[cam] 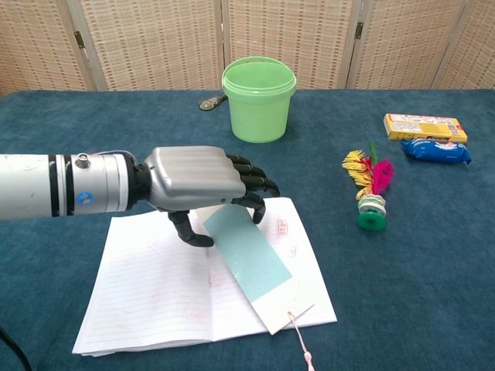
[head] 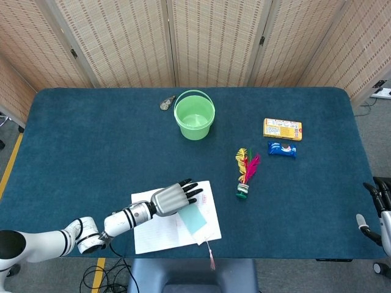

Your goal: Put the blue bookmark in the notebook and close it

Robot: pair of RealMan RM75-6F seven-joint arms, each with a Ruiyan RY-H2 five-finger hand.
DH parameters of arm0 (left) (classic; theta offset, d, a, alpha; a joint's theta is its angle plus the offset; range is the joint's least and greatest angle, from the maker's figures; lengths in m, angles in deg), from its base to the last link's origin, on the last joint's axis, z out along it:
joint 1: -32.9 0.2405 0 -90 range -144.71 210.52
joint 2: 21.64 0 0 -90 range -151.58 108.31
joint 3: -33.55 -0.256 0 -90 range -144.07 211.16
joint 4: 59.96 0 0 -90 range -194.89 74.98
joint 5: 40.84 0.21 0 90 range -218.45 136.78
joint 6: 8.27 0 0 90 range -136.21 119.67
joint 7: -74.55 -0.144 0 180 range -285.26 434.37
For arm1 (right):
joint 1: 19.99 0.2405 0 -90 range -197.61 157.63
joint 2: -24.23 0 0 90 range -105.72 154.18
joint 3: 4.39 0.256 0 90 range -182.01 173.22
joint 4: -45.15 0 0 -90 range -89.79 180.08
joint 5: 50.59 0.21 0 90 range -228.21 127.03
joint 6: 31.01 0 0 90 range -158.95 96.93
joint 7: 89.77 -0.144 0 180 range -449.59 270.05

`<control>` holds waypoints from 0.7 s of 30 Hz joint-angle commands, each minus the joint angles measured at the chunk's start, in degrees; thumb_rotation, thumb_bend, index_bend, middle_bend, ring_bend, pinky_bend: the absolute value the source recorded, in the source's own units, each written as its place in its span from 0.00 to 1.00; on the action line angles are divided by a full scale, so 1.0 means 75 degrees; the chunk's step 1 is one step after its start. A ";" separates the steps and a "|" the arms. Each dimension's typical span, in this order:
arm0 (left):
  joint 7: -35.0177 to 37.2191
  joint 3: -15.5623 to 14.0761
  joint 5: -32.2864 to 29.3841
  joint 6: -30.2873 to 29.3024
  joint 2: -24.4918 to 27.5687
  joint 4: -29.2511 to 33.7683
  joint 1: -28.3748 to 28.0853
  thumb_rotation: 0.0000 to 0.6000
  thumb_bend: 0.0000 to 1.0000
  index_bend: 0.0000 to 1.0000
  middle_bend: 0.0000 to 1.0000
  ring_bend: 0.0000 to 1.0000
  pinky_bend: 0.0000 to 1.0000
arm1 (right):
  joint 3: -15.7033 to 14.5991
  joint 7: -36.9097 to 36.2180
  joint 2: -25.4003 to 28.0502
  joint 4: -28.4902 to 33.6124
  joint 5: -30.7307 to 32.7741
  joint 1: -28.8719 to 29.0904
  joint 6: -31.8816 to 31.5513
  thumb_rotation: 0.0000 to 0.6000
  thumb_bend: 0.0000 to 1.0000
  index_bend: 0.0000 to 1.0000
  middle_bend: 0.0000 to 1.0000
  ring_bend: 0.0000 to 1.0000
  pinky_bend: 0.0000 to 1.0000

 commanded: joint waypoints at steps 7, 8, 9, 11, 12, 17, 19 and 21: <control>-0.0323 -0.0167 0.0121 0.0035 0.0255 0.0197 -0.0131 1.00 0.34 0.36 0.11 0.08 0.15 | -0.0005 0.0000 -0.0012 -0.0002 -0.0017 -0.0031 -0.0043 1.00 0.26 0.16 0.09 0.09 0.14; -0.0296 -0.0199 0.0137 0.0086 0.0294 0.0242 -0.0168 1.00 0.34 0.35 0.11 0.08 0.15 | -0.0004 -0.0003 -0.0011 -0.0002 -0.0018 -0.0033 -0.0048 1.00 0.26 0.16 0.09 0.09 0.14; -0.0249 -0.0238 0.0155 0.0150 0.0347 0.0284 -0.0217 1.00 0.34 0.35 0.11 0.07 0.15 | -0.0004 -0.0008 -0.0012 -0.0001 -0.0017 -0.0037 -0.0051 1.00 0.26 0.16 0.09 0.09 0.14; -0.0241 -0.0267 0.0164 0.0196 0.0397 0.0303 -0.0261 1.00 0.34 0.34 0.11 0.07 0.15 | -0.0006 -0.0007 -0.0012 -0.0003 -0.0015 -0.0044 -0.0052 1.00 0.26 0.16 0.09 0.09 0.14; -0.0260 -0.0284 0.0174 0.0212 0.0414 0.0299 -0.0284 1.00 0.34 0.33 0.11 0.06 0.15 | -0.0007 -0.0006 -0.0013 -0.0005 -0.0016 -0.0049 -0.0058 1.00 0.26 0.16 0.09 0.09 0.14; -0.0309 -0.0323 0.0139 0.0296 0.0461 0.0288 -0.0351 1.00 0.34 0.33 0.11 0.06 0.15 | -0.0003 -0.0005 -0.0019 0.0000 -0.0017 -0.0063 -0.0077 1.00 0.26 0.16 0.09 0.09 0.14; -0.0394 -0.0330 0.0138 0.0295 0.0459 0.0266 -0.0367 1.00 0.34 0.32 0.11 0.06 0.15 | -0.0006 -0.0003 -0.0021 0.0000 -0.0019 -0.0069 -0.0080 1.00 0.26 0.16 0.09 0.09 0.14; -0.0439 -0.0335 0.0114 0.0316 0.0457 0.0271 -0.0382 1.00 0.34 0.31 0.11 0.05 0.15 | -0.0003 0.0003 -0.0023 0.0003 -0.0020 -0.0071 -0.0083 1.00 0.26 0.16 0.09 0.09 0.14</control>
